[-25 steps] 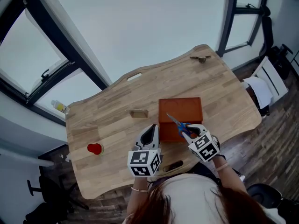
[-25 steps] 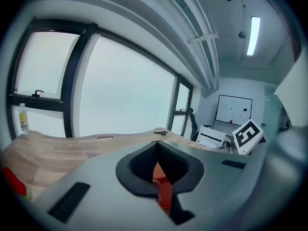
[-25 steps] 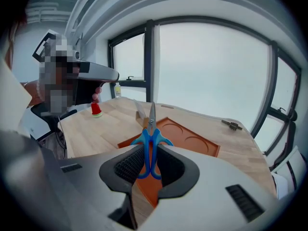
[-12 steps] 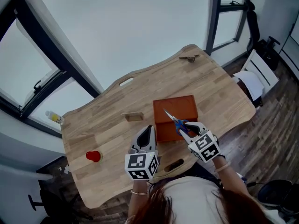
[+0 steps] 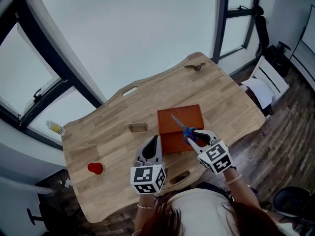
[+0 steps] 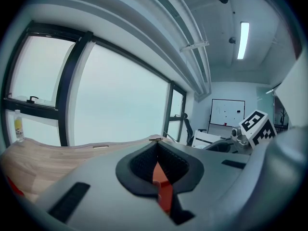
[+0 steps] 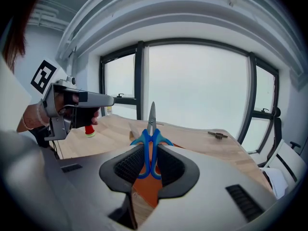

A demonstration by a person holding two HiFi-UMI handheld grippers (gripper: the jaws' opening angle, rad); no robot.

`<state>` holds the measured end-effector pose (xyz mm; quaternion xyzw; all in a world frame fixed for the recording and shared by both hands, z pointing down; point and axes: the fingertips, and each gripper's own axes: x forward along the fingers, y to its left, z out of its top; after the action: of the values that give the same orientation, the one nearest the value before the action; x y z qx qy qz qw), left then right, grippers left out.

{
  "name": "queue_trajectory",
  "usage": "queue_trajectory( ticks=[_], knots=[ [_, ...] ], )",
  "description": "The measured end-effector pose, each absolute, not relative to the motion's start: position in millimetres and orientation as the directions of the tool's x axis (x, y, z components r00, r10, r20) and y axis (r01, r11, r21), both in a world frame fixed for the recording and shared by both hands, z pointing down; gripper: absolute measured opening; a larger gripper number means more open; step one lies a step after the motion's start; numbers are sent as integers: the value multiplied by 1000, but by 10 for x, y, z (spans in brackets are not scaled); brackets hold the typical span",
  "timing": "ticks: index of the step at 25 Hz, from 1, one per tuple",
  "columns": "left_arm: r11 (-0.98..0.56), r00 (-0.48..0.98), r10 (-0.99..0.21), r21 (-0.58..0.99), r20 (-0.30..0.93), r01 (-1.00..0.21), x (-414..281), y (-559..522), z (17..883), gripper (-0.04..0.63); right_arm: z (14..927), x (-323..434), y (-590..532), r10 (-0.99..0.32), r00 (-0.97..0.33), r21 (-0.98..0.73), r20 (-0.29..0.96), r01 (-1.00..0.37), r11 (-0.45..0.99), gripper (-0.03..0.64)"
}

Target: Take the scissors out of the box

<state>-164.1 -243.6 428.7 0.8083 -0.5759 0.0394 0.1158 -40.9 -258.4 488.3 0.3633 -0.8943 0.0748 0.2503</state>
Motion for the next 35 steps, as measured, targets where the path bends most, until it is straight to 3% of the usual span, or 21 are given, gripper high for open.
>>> queue_trajectory(
  ticks=[35],
  knots=[
    [-244, 254, -957, 86, 136, -966, -924, -1759, 3835, 18, 4183, 483, -1849, -669, -684, 14, 293, -696, 718, 110]
  ],
)
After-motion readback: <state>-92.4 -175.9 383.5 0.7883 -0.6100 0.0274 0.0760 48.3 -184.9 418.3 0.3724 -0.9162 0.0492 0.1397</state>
